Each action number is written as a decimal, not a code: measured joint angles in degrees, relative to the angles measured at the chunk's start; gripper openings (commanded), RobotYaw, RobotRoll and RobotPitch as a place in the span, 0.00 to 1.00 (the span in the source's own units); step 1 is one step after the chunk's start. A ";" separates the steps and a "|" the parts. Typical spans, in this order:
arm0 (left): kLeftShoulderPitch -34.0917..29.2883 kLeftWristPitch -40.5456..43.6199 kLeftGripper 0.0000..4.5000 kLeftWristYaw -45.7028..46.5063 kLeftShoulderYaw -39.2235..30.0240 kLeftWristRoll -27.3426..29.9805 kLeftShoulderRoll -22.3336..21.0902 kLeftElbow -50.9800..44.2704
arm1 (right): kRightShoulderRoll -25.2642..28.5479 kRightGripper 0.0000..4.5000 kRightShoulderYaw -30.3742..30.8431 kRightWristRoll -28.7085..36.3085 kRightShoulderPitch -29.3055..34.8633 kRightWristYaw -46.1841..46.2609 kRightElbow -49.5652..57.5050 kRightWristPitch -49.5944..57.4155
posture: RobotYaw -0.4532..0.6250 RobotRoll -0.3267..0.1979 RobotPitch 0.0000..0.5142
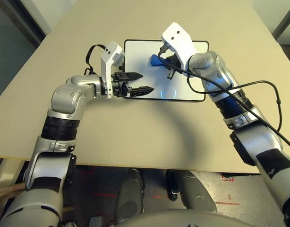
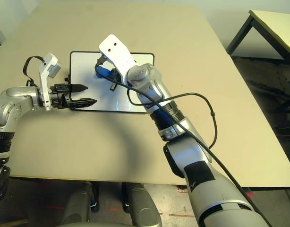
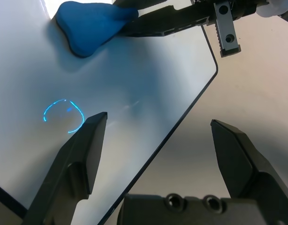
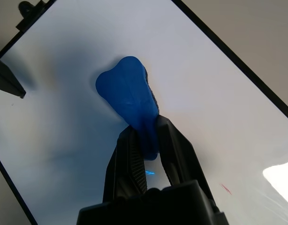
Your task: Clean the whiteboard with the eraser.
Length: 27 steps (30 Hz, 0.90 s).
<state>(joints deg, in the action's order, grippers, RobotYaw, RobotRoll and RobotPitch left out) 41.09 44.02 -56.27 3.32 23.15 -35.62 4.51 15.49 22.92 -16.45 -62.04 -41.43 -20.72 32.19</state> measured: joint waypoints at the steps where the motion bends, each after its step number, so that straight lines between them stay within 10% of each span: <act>1: 0.00 0.00 1.00 0.00 0.00 0.02 0.01 0.00 | 0.16 0.11 0.00 -0.01 0.00 -0.05 0.00 -0.13 | 0.31 0.62 0.26; 17: 0.74 -0.37 1.00 -0.69 0.13 -0.19 0.21 1.15 | 18.06 0.11 -8.32 0.54 12.31 -0.71 13.41 5.19 | 0.27 0.62 0.26; 27: 1.84 -1.11 1.00 -1.54 0.45 -0.36 0.74 2.36 | 18.05 0.10 -10.46 1.88 15.09 -0.58 19.32 13.14 | 0.29 0.62 0.25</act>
<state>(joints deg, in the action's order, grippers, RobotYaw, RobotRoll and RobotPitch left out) 42.94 42.91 -57.81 3.77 22.79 -34.89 6.87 33.53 12.46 -14.57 -46.95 -42.02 -1.40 45.32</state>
